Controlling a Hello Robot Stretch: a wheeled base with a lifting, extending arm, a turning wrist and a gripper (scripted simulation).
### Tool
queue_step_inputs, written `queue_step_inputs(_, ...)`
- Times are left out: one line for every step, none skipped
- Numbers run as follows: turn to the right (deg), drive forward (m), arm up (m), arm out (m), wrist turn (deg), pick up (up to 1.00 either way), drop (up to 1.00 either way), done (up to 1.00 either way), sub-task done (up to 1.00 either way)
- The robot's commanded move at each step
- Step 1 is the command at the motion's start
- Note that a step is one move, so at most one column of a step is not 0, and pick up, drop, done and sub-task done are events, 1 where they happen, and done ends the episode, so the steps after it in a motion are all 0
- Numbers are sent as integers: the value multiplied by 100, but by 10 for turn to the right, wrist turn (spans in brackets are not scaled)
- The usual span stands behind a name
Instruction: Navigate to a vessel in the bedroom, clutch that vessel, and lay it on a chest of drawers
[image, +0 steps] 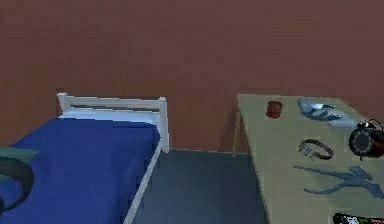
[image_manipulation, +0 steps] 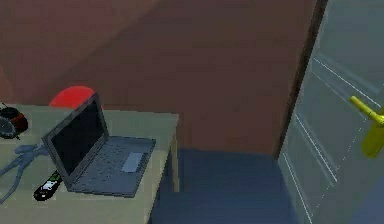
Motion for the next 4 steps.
queue_step_inputs(30,0,0,0,0,0,0,0,0)
queue_step_inputs(0,85,0,0,0,0,0,0,0)
queue_step_inputs(150,0,0,0,0,0,0,0,0)
queue_step_inputs(0,0,50,0,0,0,0,0,0)
